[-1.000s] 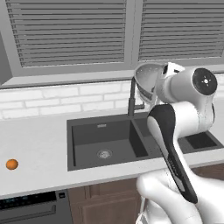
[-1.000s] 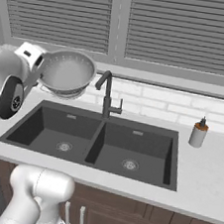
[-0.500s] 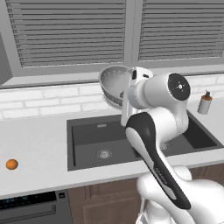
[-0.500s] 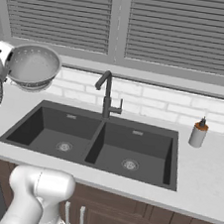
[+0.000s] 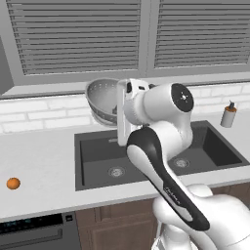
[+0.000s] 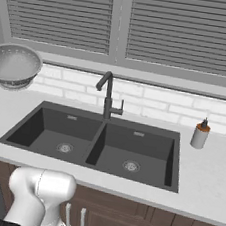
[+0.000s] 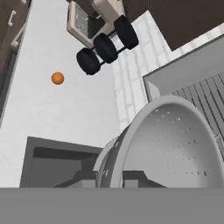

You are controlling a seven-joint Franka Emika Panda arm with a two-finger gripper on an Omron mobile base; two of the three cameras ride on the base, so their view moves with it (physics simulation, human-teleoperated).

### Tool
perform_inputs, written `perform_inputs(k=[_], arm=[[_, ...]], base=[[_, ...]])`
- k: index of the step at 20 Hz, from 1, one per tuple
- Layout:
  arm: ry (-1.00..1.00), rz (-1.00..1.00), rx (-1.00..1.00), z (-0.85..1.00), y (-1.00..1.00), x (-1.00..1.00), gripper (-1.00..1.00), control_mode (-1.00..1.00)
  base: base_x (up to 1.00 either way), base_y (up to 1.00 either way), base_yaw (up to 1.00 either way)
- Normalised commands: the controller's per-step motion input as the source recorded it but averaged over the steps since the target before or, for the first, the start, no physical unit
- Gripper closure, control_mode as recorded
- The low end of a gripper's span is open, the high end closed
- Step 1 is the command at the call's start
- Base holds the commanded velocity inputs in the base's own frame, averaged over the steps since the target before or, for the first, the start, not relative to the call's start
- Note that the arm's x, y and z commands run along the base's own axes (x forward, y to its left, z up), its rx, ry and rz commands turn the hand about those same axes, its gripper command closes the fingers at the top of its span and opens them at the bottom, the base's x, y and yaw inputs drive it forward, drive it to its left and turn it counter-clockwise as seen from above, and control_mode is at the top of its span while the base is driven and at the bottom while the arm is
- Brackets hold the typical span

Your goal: Put the colander in the sink, put the tangerine in the colander, and turn on the sink faucet and pour water over the colander.

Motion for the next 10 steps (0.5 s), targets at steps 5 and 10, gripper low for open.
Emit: perform_inputs(k=[5, 10], arm=[[0.03, 0.06, -0.04, -0.84, 0.19, 0.35, 1.00, -1.00], [0.09, 0.00, -0.12, -0.92, 0.14, 0.69, 1.00, -1.00]], base=[[0.00, 0.00, 0.00], [0.00, 0.00, 0.00]])
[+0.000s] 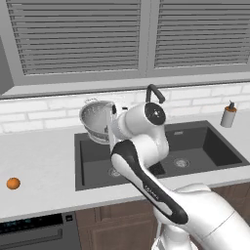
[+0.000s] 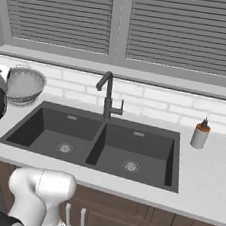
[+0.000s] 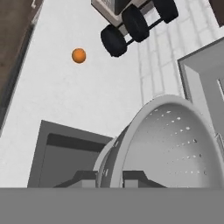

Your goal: Put the colander in the sink, put the tangerine in the colander, and turn on the sink faucet and pour water over the colander.

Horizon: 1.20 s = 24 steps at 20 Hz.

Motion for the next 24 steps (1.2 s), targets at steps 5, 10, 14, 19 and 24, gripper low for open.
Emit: perform_inputs(k=[5, 10, 14, 19, 24], arm=[[0.07, 0.00, -0.08, -0.66, 0.00, 0.73, 1.00, -1.00], [0.22, -0.09, -0.04, -0.52, -0.05, 0.66, 1.00, -1.00], [0.35, -0.18, -0.02, -0.55, -0.01, 0.61, 1.00, -1.00], [0.26, -0.27, -0.03, -0.33, 0.00, 0.42, 1.00, -1.00], [0.07, -0.30, -0.07, -0.37, 0.00, 0.05, 1.00, -1.00]], base=[[0.00, 0.00, 0.00], [0.00, 0.00, 0.00], [0.00, 0.00, 0.00], [0.00, 0.00, 0.00], [0.00, 0.00, 0.00]])
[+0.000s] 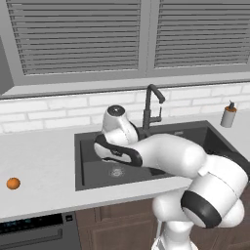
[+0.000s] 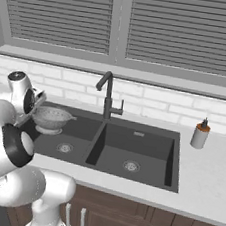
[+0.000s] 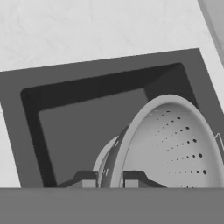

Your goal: Put the colander in the sink, put the tangerine in the colander, and turn on the sink faucet and pour water over the colander.

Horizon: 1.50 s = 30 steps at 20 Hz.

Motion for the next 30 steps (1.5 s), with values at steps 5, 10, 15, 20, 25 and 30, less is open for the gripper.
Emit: perform_inputs(k=[5, 10, 15, 20, 25, 30], arm=[[0.00, -0.30, -0.10, -0.47, 0.00, 0.01, 1.00, -1.00], [-0.04, -0.24, -0.06, -0.33, 0.00, 0.24, 1.00, -1.00], [-0.01, -0.13, 0.00, -0.07, 0.00, 0.43, 1.00, -1.00], [0.00, -0.11, 0.00, -0.26, 0.00, 0.41, 1.00, -1.00], [0.00, -0.11, 0.00, -0.40, -0.06, 0.31, 1.00, -1.00], [-0.03, -0.10, -0.01, -0.46, -0.08, 0.27, 1.00, -1.00]], base=[[0.00, 0.00, 0.00], [0.00, 0.00, 0.00], [0.00, 0.00, 0.00], [0.00, 0.00, 0.00], [0.00, 0.00, 0.00], [0.00, 0.00, 0.00]])
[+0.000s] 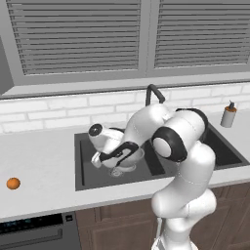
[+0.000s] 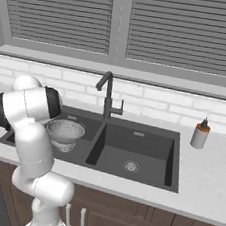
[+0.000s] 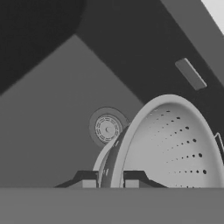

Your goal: Put the colander in the sink, put the tangerine in the colander, and turn on the sink faucet and pour water over the colander.

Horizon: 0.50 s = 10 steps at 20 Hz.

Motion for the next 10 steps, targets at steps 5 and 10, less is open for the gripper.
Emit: perform_inputs(k=[5, 10], arm=[[-0.05, -0.09, -0.05, -0.30, -0.08, 0.21, 1.00, -1.00], [-0.04, -0.07, -0.07, -0.27, -0.15, 0.14, 1.00, -1.00]], base=[[0.00, 0.00, 0.00], [0.00, 0.00, 0.00]])
